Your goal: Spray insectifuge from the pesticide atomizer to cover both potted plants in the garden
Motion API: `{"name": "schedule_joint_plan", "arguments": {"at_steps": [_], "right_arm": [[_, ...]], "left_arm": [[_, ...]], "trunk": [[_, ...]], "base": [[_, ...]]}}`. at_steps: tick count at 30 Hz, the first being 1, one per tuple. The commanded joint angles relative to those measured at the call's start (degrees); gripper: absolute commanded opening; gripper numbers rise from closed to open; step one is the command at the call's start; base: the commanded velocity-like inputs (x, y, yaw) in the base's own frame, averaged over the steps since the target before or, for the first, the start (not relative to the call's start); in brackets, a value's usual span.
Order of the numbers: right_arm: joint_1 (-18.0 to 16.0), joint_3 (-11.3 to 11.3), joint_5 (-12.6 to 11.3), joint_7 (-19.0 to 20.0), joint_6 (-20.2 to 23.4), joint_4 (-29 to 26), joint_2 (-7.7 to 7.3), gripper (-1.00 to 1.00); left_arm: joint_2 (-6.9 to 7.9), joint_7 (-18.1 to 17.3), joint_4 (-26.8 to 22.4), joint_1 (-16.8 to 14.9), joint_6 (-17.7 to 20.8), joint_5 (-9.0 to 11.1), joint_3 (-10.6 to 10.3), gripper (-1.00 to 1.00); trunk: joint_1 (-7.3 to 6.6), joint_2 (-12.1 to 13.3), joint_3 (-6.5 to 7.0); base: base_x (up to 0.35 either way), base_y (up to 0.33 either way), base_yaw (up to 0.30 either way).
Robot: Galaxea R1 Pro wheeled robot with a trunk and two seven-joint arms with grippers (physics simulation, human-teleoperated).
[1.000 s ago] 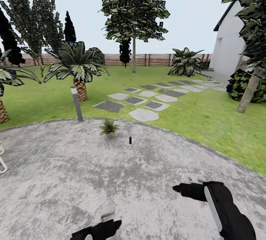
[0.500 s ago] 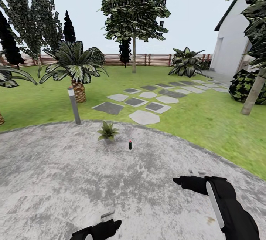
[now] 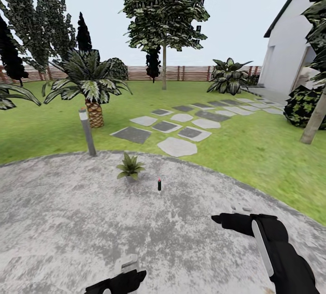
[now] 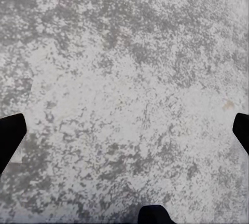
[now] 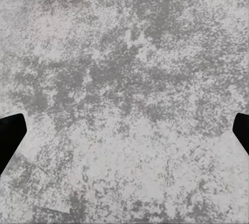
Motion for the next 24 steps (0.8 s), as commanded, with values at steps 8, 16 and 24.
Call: {"name": "schedule_joint_plan", "arguments": {"at_steps": [8,16,24], "right_arm": [[-0.1,-0.1,0.1,0.2,0.2,0.1,0.00,1.00],[0.5,-0.2,-0.3,0.4,-1.7,0.9,-1.61,1.00],[0.5,0.3,0.2,-0.4,-10.3,1.2,-1.39,1.00]], "left_arm": [[0.02,0.5,-0.1,0.0,0.3,0.6,-0.1,1.00],[0.65,0.5,-0.1,-0.1,-0.5,0.6,-0.2,1.00],[1.10,1.0,0.0,-0.1,-0.7,0.9,3.1,1.00]], "trunk": [[0.03,0.0,-0.06],[0.03,0.0,-0.06],[0.03,0.0,-0.06]], "base": [[0.325,0.000,0.000],[0.333,0.000,0.000],[0.337,0.000,0.000]]}}
